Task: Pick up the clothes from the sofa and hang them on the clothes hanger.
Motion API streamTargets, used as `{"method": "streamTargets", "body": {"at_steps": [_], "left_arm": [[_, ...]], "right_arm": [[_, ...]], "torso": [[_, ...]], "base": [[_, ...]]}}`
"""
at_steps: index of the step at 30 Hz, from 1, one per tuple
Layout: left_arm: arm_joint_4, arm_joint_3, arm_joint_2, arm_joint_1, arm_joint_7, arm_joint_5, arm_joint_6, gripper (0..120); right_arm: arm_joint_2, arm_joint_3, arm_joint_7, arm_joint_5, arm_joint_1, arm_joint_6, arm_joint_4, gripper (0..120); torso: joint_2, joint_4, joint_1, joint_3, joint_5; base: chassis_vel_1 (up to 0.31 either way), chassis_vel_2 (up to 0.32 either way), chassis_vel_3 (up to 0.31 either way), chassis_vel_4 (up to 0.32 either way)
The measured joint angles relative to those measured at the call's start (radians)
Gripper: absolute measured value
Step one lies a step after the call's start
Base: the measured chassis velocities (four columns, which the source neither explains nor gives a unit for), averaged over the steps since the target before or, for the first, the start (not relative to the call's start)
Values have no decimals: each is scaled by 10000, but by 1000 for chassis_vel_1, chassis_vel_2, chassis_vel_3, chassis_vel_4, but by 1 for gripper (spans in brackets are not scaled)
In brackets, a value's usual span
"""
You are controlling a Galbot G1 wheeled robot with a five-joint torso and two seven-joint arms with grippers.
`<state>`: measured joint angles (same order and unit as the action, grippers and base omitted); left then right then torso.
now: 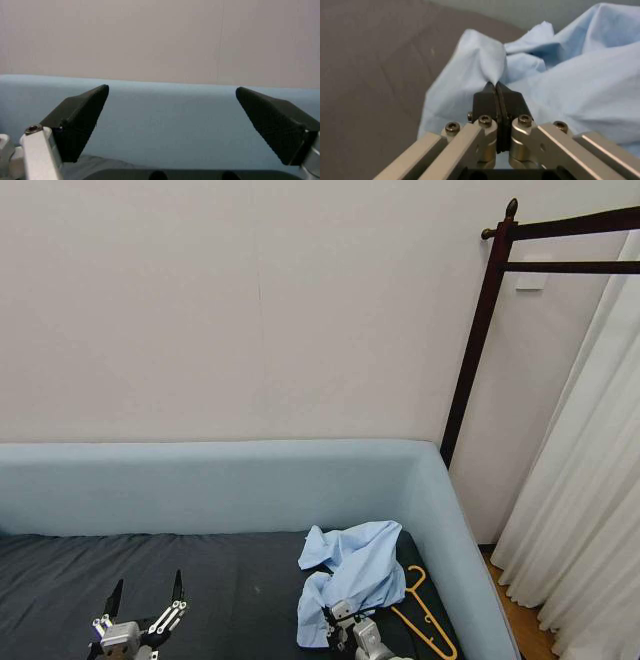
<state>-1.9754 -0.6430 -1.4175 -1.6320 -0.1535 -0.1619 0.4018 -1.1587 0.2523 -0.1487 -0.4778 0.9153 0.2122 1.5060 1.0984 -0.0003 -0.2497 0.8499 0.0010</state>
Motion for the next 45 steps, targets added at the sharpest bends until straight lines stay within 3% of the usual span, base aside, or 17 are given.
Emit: {"method": "streamTargets", "body": {"at_steps": [2, 6, 7, 9, 11, 23, 28, 33, 37, 41, 45], "left_arm": [[19, -4, 45, 16, -12, -45, 2, 100], [146, -39, 211, 81, -88, -172, 34, 100], [146, -39, 211, 81, -88, -172, 34, 100], [226, -43, 289, 118, -112, -239, 71, 100], [261, -44, 357, 131, -126, -313, 94, 100], [470, -138, 680, 288, -174, -703, 158, 100], [621, -169, 763, 405, -183, -883, 181, 100], [679, -201, 776, 447, -198, -977, 240, 100], [716, -180, 743, 500, -201, -1002, 247, 100], [738, -156, 702, 524, -200, -998, 249, 100], [696, -142, 648, 447, -197, -958, 294, 100]], "right_arm": [[24, -103, 180, -484, -9, -248, 185, 0], [122, -632, 258, -3175, -413, -931, 1525, 0], [122, -632, 258, -3175, -413, -931, 1525, 0], [178, -993, -312, -5015, -1148, -951, 2462, 0], [251, -1270, -517, -5939, -1770, -977, 2946, 0], [274, -1634, -360, -7331, -4033, -1816, 3453, 0], [172, -1728, -349, -7891, -5569, -1945, 3336, 0], [178, -1557, -1047, -8652, -6979, -1894, 3617, 0], [6, -1446, -2424, -9538, -7948, -1717, 4389, 0], [-4, -1454, -2727, -9461, -7816, -1676, 4509, 0], [322, -1485, -2724, -8254, -6343, -1357, 4164, 0]], "torso": [[0, -1, 0, 0, 0], [-1, 0, 0, 0, 1], [-1, 0, 0, 0, 1], [-1, 2, 0, 0, -1], [0, 2, 0, 0, -1], [-1, 0, -2, 1, 1], [-1, 1, -2, 1, 1], [-1, 1, -2, 1, -1], [0, 2, -1, -1, -2], [2, 4, 1, -3, -3], [2, 3, 0, -1, 0]], "base": [[0, 0, 0, 0], [0, 0, 0, 0], [0, 0, 0, 0], [0, 0, 0, 0], [0, 0, 0, 0], [0, 0, 0, 0], [0, 0, 0, 0], [0, 0, 0, 0], [0, 0, 0, 0], [0, 0, 0, 0], [0, 0, 0, 0]]}}
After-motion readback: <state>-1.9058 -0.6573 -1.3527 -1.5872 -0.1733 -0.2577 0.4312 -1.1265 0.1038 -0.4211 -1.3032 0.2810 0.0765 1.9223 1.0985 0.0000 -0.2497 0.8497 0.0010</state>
